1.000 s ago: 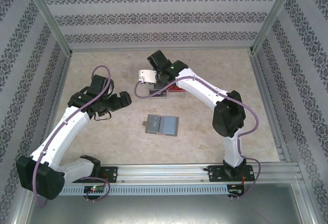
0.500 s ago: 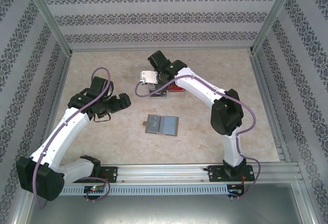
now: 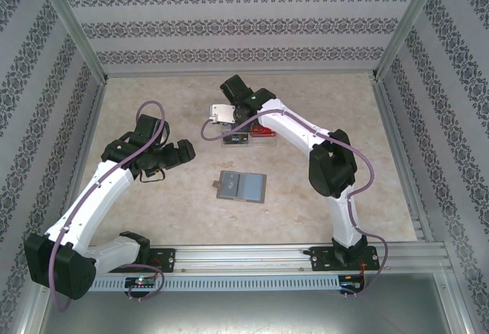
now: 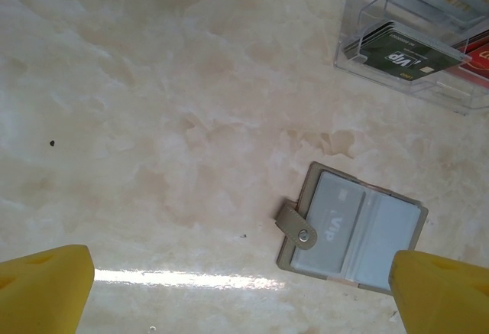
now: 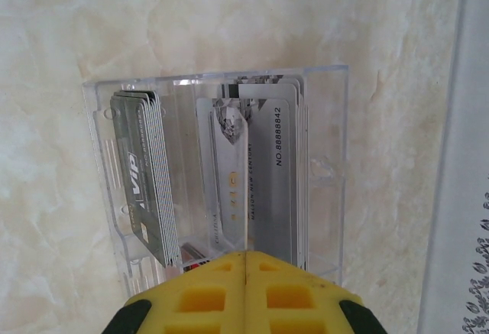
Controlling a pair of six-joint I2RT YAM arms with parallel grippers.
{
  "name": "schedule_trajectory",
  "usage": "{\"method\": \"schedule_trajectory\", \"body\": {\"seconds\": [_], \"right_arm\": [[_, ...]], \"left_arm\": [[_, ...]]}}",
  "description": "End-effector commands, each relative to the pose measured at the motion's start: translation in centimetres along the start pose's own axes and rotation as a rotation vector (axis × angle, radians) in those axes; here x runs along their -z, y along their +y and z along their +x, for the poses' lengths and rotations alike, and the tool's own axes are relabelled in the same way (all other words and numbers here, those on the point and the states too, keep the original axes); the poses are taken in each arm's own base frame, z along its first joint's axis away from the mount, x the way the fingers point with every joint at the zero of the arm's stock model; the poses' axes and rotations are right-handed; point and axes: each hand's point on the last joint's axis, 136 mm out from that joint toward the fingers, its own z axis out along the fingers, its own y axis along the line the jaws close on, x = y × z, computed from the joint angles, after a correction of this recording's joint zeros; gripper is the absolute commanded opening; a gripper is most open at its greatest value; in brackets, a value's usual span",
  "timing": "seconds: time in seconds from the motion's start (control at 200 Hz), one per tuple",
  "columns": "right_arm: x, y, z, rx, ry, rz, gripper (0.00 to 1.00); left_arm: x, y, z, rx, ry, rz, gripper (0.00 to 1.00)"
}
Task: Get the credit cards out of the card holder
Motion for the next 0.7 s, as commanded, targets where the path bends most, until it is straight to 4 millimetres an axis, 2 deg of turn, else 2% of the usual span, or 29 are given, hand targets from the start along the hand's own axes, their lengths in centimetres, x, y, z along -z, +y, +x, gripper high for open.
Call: {"method": "schedule_trajectory", "body": {"seconds": [0.0, 0.465, 0.694], "right_arm": [[-0.4, -0.9, 0.3, -0.031, 0.011, 0.013, 0.00], [-2.0, -0.5, 0.5, -0.052, 0.018, -0.009, 0.00], [-1.9, -1.0, 0.3, -0.061, 0.010, 0.001, 0.00]], "left_arm": [[0.0, 0.7, 0.4, 0.029, 0.008, -0.015, 1.00], [-0.2, 0.8, 0.5, 0.030, 0.013, -0.017, 1.00], [-0.2, 0.7, 0.4, 0.028, 0.012, -0.015, 1.00]]}}
